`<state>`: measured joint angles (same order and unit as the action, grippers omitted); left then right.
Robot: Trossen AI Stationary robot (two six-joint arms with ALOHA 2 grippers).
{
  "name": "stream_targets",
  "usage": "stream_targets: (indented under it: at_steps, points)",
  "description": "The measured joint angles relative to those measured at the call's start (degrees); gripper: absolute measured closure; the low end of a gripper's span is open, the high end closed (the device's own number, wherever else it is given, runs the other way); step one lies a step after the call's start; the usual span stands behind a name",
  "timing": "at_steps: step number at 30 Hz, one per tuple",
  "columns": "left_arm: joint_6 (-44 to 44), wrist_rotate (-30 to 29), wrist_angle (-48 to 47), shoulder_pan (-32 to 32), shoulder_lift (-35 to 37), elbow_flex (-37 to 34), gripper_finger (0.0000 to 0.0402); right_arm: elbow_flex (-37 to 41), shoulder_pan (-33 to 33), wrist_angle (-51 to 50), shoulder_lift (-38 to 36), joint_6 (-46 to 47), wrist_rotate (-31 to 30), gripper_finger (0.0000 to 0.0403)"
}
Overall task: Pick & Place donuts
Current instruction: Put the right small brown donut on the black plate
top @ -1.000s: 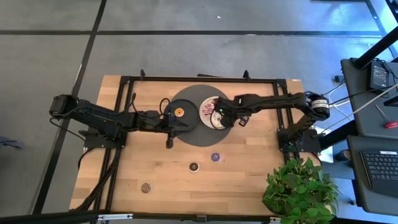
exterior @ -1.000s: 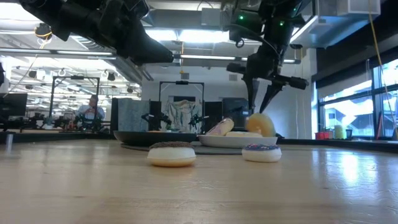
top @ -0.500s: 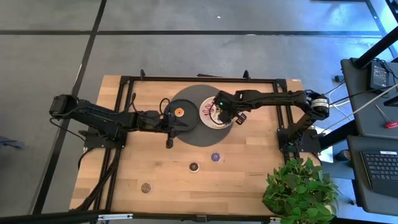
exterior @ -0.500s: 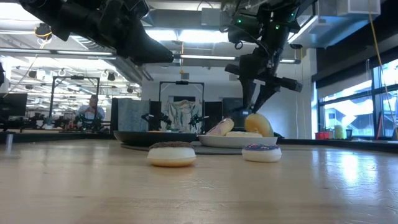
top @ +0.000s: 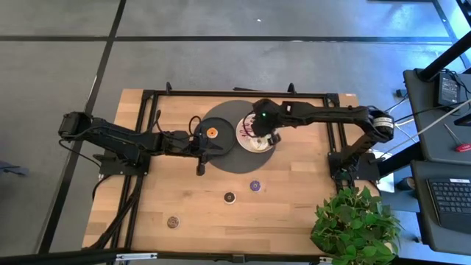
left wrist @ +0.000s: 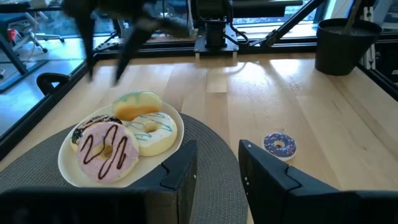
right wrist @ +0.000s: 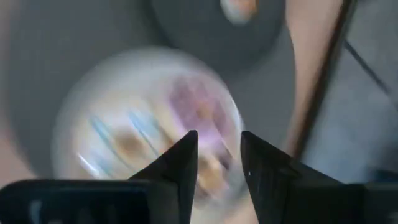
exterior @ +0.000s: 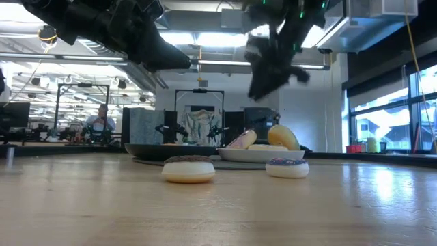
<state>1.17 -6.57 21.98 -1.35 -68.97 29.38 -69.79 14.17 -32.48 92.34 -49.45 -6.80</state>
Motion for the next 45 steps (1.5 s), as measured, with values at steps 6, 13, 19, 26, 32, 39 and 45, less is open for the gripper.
stream_targets:
  at_steps: [6,13,19,26,32,39,45]
  points:
    - [-6.3,2.2,0.0,-0.2,0.0,-0.1,0.0290,-0.3,-6.5,-2.4,-4.1,22.5,19.3,0.0279]
    - [-7.5,8.3,0.0,-0.2,0.0,-0.1,0.0289,8.1,-15.0,7.4,-5.9,37.6,23.2,0.0279]
    - [-9.0,9.1,0.5,-0.2,0.0,-0.1,0.0290,20.4,-18.5,25.3,-5.8,46.2,23.2,0.0278]
    - [-7.6,9.1,0.5,-0.2,0.0,-0.1,0.0290,28.8,-21.3,39.6,-5.8,50.7,11.4,0.0278]
    - [-10.1,9.2,-0.4,-0.2,0.0,-0.1,0.0288,30.4,-21.5,39.6,-5.9,50.5,-0.3,0.0278]
    - [-5.3,10.4,-2.1,-0.2,0.0,-0.1,0.0241,30.4,-21.5,42.0,-5.9,48.9,-1.2,0.0279]
    - [-5.5,12.2,-2.1,-0.7,0.0,-0.1,0.0182,30.4,-21.5,40.9,-5.9,44.6,-1.2,0.0279]
